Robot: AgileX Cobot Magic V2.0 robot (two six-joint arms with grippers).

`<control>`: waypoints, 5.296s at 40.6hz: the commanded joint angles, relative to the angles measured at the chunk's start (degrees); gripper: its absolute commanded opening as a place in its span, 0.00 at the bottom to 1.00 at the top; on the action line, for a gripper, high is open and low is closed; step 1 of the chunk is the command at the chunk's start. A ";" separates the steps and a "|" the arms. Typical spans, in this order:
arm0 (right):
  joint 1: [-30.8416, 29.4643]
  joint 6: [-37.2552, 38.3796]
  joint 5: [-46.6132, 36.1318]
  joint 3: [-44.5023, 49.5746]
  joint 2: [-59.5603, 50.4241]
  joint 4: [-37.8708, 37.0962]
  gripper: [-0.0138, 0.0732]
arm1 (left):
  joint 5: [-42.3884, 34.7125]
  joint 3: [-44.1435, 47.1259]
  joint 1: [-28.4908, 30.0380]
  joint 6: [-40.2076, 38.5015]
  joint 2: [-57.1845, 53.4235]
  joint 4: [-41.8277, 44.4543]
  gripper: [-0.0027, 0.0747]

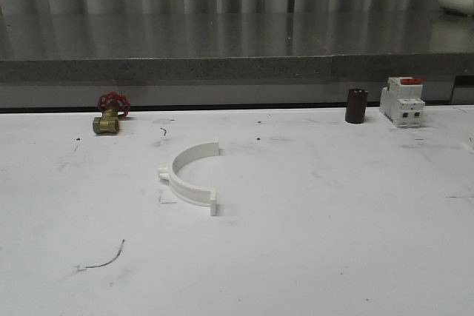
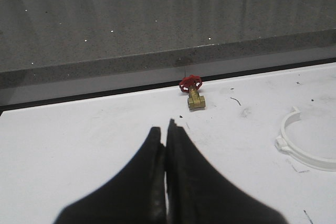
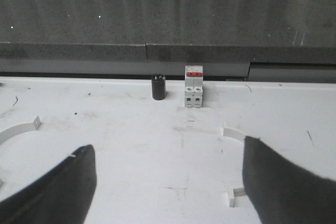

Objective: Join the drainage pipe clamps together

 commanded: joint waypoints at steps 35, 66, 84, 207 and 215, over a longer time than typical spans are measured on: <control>-16.84 -1.42 18.19 -42.82 65.56 -2.34 0.84 | -4.34 -1.64 -0.40 0.09 0.45 -0.04 0.01; -17.78 -10.22 35.91 -64.15 92.84 -3.16 0.84 | -4.34 -1.64 -0.40 0.09 0.45 -0.04 0.01; -19.39 -11.61 36.19 -64.15 94.97 -2.30 0.84 | -4.34 -1.64 -0.40 0.09 0.45 -0.04 0.01; 26.01 33.46 24.80 -67.61 96.42 -2.80 0.22 | -4.34 -1.64 -0.40 0.09 0.45 -0.04 0.01; 25.91 33.89 24.19 -67.61 96.42 -2.89 0.22 | -4.34 -1.64 -0.40 0.09 0.55 -0.04 0.01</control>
